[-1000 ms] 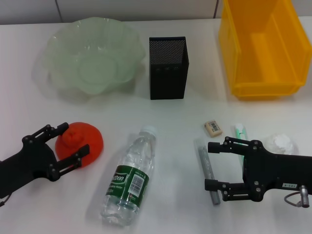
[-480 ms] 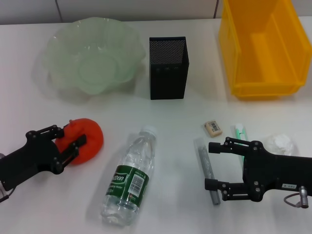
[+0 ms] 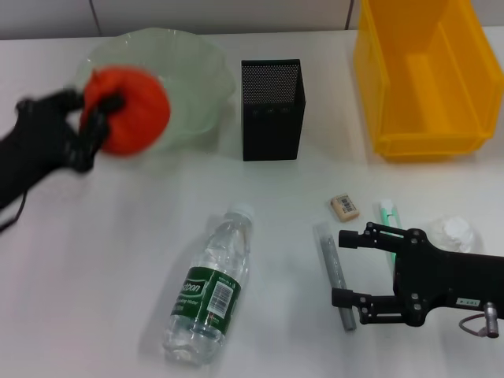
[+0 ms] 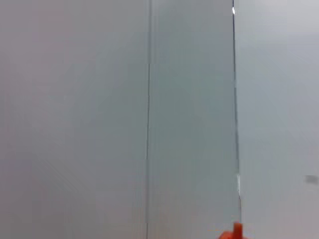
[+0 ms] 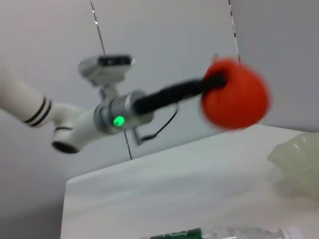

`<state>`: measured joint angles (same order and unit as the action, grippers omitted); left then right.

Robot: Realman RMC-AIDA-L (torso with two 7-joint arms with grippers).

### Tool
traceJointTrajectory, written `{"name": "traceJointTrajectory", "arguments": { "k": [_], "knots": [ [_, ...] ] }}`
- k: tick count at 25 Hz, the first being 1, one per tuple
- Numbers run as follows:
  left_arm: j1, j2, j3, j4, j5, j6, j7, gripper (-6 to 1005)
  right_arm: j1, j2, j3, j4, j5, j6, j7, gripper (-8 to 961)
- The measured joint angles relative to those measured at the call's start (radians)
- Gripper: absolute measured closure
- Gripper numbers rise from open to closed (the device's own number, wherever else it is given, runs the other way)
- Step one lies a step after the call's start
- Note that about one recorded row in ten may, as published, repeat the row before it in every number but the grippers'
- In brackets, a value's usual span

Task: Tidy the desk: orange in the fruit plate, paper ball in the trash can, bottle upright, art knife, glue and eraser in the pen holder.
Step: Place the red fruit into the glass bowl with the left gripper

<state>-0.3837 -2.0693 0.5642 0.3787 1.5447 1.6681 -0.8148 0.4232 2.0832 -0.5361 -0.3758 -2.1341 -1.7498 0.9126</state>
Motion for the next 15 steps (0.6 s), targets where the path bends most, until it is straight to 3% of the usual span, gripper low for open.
{"name": "traceJointTrajectory", "arguments": {
  "k": [4, 8, 13, 15],
  "knots": [
    [-0.125, -0.003, 0.000, -0.018, -0.011, -0.188, -0.007, 826, 0.000, 0.000, 0.002, 0.000, 0.001, -0.003, 0.000, 121],
    [-0.246, -0.007, -0.002, -0.091, -0.041, -0.467, 0.011, 861, -0.004, 0.000, 0.022, 0.001, 0.004, -0.008, 0.000, 121],
    [-0.276, -0.011, -0.001, -0.116, -0.063, -0.575, 0.022, 887, -0.006, 0.000, 0.029, 0.002, 0.008, -0.026, 0.007, 121],
    [-0.265, -0.010, -0.001, -0.114, -0.063, -0.567, 0.023, 793, -0.007, -0.001, 0.030, -0.003, 0.022, -0.036, 0.014, 121]
  ]
}}
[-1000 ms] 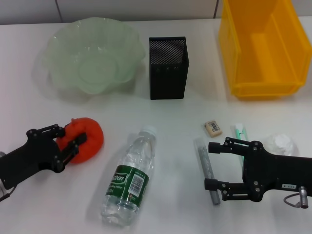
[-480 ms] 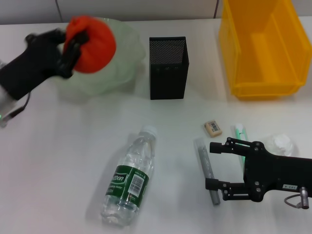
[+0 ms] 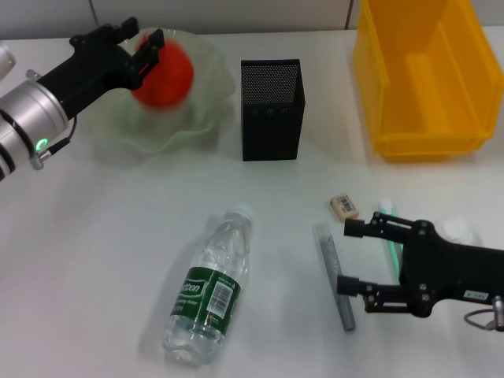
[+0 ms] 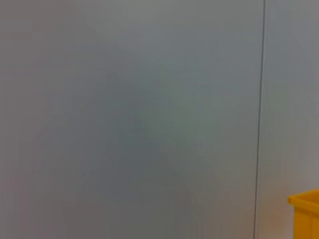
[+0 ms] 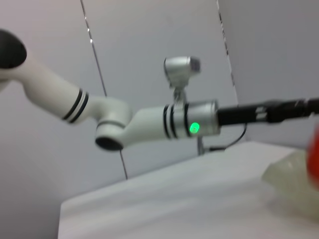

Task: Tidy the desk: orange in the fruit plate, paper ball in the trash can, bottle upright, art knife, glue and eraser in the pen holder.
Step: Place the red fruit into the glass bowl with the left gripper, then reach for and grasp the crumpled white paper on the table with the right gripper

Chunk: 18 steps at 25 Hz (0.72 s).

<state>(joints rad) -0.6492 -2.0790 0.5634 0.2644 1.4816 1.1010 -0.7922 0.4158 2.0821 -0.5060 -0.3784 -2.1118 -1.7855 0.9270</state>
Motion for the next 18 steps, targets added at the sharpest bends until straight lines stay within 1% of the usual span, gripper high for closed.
{"name": "traceJointTrajectory", "arguments": {
  "k": [3, 5, 6, 7, 8, 9, 10, 12, 13, 15, 18],
  "knots": [
    [0.024, 0.005, 0.006, 0.011, 0.001, 0.036, -0.008, 653, -0.005, -0.003, 0.006, -0.023, 0.038, -0.035, 0.013, 121],
    [0.057, 0.008, 0.027, 0.040, 0.012, 0.101, -0.020, 411, -0.010, -0.004, 0.009, -0.084, 0.068, -0.085, 0.061, 120],
    [0.079, 0.009, 0.053, 0.071, 0.017, 0.138, -0.039, 394, -0.011, -0.004, 0.009, -0.119, 0.076, -0.102, 0.092, 120],
    [0.102, 0.010, 0.081, 0.103, 0.020, 0.172, -0.063, 377, -0.012, -0.002, 0.009, -0.190, 0.082, -0.123, 0.161, 120],
    [0.168, 0.013, 0.184, 0.197, 0.022, 0.260, -0.132, 360, -0.013, 0.000, 0.009, -0.260, 0.086, -0.137, 0.233, 120],
    [0.200, 0.014, 0.233, 0.235, 0.023, 0.299, -0.154, 343, -0.011, 0.001, 0.008, -0.334, 0.090, -0.144, 0.325, 120],
    [0.200, 0.014, 0.233, 0.235, 0.023, 0.299, -0.154, 326, -0.004, 0.001, 0.005, -0.422, 0.093, -0.145, 0.442, 120],
    [0.263, 0.017, 0.348, 0.312, 0.024, 0.369, -0.182, 291, 0.011, 0.000, -0.008, -0.546, 0.092, -0.142, 0.592, 120],
    [0.299, 0.019, 0.415, 0.358, 0.024, 0.400, -0.187, 274, 0.020, 0.000, -0.027, -0.631, 0.079, -0.141, 0.689, 120],
    [0.354, 0.018, 0.507, 0.419, 0.025, 0.427, -0.189, 240, 0.031, -0.001, -0.088, -0.789, 0.033, -0.138, 0.834, 120],
    [0.396, 0.013, 0.565, 0.443, 0.025, 0.432, -0.183, 197, 0.046, 0.000, -0.226, -1.049, -0.106, -0.138, 1.068, 121]
  ]
}}
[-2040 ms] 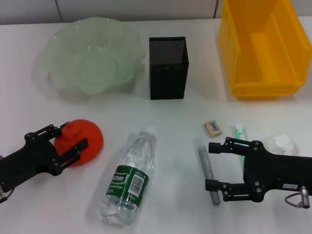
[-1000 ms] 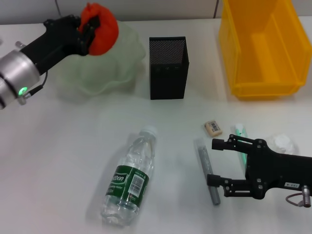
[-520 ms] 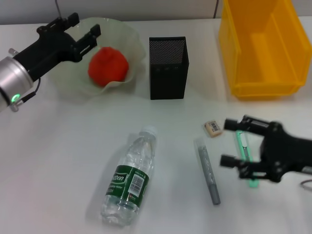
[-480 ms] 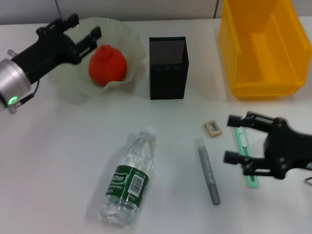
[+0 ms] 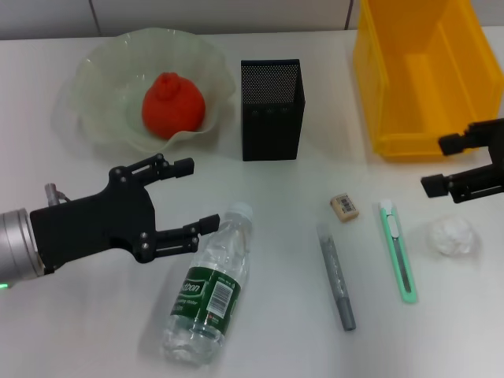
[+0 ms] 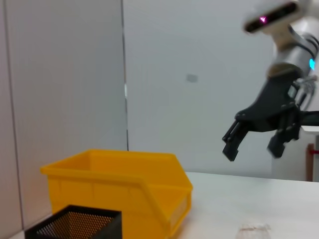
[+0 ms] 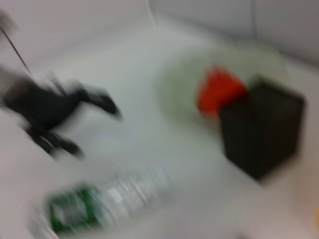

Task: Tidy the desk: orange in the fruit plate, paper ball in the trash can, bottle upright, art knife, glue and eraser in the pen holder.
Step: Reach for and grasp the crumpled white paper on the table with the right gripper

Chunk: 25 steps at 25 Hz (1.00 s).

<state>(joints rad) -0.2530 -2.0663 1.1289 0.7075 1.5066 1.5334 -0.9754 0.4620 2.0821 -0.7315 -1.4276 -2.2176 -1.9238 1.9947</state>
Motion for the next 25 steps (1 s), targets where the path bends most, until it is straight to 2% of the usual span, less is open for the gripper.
{"name": "traceJointTrajectory", "arguments": {
  "k": [2, 4, 6, 9, 16, 25],
  "knots": [
    [0.004, -0.001, 0.005, -0.015, 0.000, 0.000, 0.001, 180, 0.019, 0.000, -0.114, -0.145, -0.135, -0.014, 0.159, 121],
    [0.001, -0.001, 0.003, -0.036, 0.000, -0.004, 0.002, 163, 0.040, 0.000, -0.221, -0.227, -0.258, -0.038, 0.281, 121],
    [-0.004, -0.001, 0.000, -0.058, 0.000, -0.009, 0.005, 166, 0.059, 0.000, -0.312, -0.249, -0.365, -0.055, 0.352, 120],
    [-0.009, -0.001, -0.002, -0.072, 0.000, -0.014, 0.013, 170, 0.074, 0.002, -0.419, -0.206, -0.474, -0.036, 0.414, 121],
    [-0.011, -0.002, -0.002, -0.087, 0.000, -0.026, 0.015, 180, 0.076, 0.002, -0.504, -0.038, -0.526, 0.117, 0.447, 123],
    [-0.021, -0.002, 0.004, -0.087, 0.000, -0.027, 0.015, 193, 0.107, 0.001, -0.516, 0.160, -0.513, 0.260, 0.451, 143]
  ]
}}
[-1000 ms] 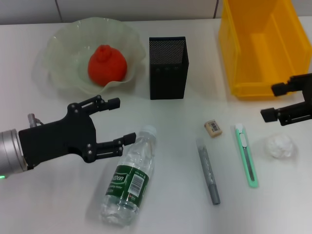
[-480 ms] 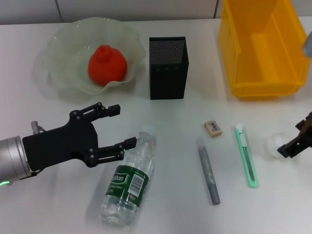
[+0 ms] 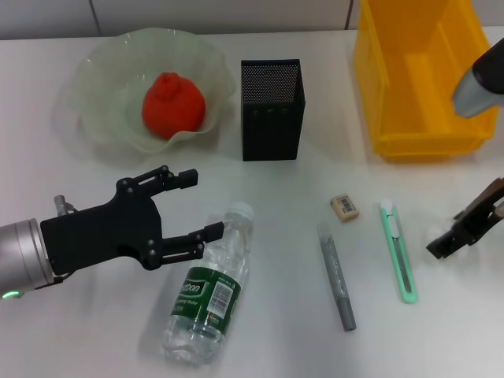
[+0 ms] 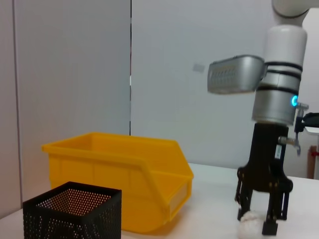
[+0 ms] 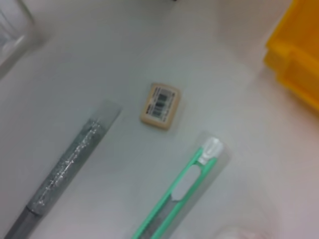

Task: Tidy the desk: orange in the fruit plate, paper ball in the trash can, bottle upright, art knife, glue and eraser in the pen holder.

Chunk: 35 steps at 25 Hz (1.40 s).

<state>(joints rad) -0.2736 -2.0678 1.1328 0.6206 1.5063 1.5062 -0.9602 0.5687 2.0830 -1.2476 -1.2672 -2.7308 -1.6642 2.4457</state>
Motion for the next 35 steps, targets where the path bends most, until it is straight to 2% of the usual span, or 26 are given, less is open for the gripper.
{"name": "traceJointTrajectory", "arguments": {
  "k": [1, 6, 9, 12, 13, 16, 19, 22, 23, 24, 28, 31, 33, 35],
  "knots": [
    [-0.001, 0.000, 0.000, 0.000, 0.000, -0.001, 0.000, 194, 0.007, 0.000, 0.000, 0.028, 0.000, 0.015, 0.000, 153],
    [-0.003, 0.000, 0.002, 0.000, 0.000, -0.010, 0.000, 201, 0.012, 0.000, 0.002, 0.068, 0.001, 0.058, -0.003, 335],
    [-0.003, 0.000, 0.002, 0.001, 0.000, -0.011, 0.000, 205, 0.003, 0.000, 0.018, 0.007, 0.009, 0.040, 0.004, 386],
    [-0.002, 0.000, 0.002, 0.001, 0.000, -0.008, 0.000, 210, -0.011, 0.000, 0.067, -0.109, 0.049, -0.005, 0.018, 437],
    [-0.002, 0.000, 0.001, 0.001, 0.000, -0.006, 0.000, 211, -0.020, -0.001, 0.125, -0.207, 0.077, -0.020, 0.033, 430],
    [0.000, 0.000, -0.002, 0.001, 0.000, -0.004, 0.000, 215, -0.023, -0.001, 0.187, -0.284, 0.107, -0.008, 0.042, 407],
    [0.002, 0.000, -0.002, 0.001, 0.000, -0.003, 0.000, 219, -0.019, -0.003, 0.247, -0.321, 0.150, 0.073, 0.042, 385],
    [0.004, 0.000, 0.000, 0.002, 0.000, 0.000, -0.001, 224, -0.009, -0.005, 0.251, -0.239, 0.146, 0.268, 0.034, 362],
    [0.006, 0.000, 0.000, 0.002, 0.000, 0.004, -0.002, 225, 0.007, -0.005, 0.248, -0.146, 0.146, 0.380, 0.018, 354],
    [0.006, 0.000, -0.001, 0.003, 0.000, 0.010, -0.004, 227, 0.007, -0.005, 0.248, -0.146, 0.146, 0.380, 0.018, 347],
    [0.007, 0.002, -0.003, 0.004, 0.000, 0.080, -0.024, 232, 0.080, -0.005, 0.249, 0.087, 0.146, 0.533, -0.022, 317],
    [0.006, 0.003, -0.007, 0.010, 0.000, 0.116, -0.050, 236, 0.083, -0.004, 0.253, 0.099, 0.150, 0.545, -0.023, 269],
    [0.006, 0.002, -0.007, 0.026, -0.003, 0.133, -0.080, 239, 0.037, -0.002, 0.254, 0.067, 0.220, 0.562, -0.034, 203],
    [0.013, -0.004, 0.001, 0.102, -0.005, 0.133, -0.151, 242, 0.019, -0.002, 0.254, 0.055, 0.256, 0.563, -0.047, 137]
  ]
}}
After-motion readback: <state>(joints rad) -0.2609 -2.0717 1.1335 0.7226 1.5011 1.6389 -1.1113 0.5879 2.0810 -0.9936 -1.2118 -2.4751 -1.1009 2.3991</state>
